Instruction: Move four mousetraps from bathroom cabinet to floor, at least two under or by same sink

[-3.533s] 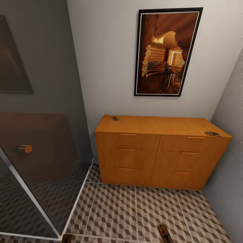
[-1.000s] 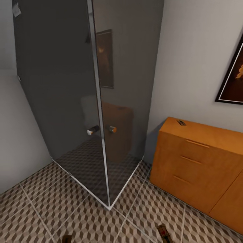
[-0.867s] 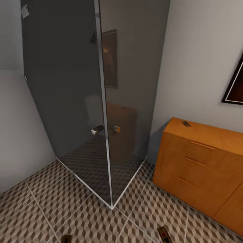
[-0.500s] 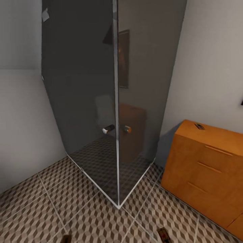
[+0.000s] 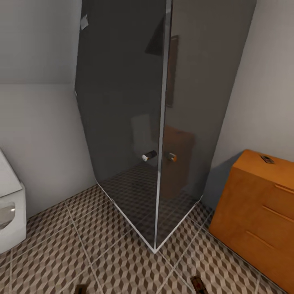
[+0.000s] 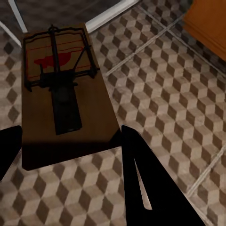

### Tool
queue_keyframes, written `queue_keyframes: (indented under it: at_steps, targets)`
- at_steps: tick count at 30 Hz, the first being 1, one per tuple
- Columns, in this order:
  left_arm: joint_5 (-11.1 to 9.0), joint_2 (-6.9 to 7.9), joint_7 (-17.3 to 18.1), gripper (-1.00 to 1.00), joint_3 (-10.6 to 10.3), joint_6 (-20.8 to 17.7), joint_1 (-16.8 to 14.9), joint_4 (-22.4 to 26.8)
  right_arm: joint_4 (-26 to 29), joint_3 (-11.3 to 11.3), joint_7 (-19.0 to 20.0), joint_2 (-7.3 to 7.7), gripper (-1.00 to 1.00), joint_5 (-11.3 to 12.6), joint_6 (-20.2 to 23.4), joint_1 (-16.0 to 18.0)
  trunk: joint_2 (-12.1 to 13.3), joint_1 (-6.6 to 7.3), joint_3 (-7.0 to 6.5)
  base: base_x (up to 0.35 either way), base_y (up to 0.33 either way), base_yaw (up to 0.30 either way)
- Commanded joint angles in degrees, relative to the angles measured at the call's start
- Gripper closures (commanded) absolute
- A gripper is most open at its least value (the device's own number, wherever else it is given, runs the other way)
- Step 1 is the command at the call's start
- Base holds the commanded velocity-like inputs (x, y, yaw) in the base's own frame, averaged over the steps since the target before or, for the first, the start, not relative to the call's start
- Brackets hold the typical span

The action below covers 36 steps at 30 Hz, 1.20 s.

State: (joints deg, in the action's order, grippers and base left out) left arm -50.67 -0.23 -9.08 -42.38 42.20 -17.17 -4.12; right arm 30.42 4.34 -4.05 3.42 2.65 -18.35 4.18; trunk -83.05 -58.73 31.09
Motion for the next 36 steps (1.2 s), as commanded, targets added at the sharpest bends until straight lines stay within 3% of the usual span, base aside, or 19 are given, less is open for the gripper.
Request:
queue_keyframes:
  at_steps: [1, 36]
  targets:
    - [0.7, -0.04, -0.9, 1.0, -0.3, 0.1, -0.1, -0.1, 0.0, 0.5, -0.6, 0.09, 1.0, 0.4, -0.2, 0.0, 0.0, 0.0, 0.06, 0.0, 0.0, 0.254]
    - [0.7, -0.12, -0.9, 1.0, -0.3, -1.8, -0.1, -0.1, 0.0, 0.5, -0.6, 0.1, 1.0, 0.4, -0.2, 0.0, 0.0, 0.0, 0.06, 0.0, 0.0, 0.254]
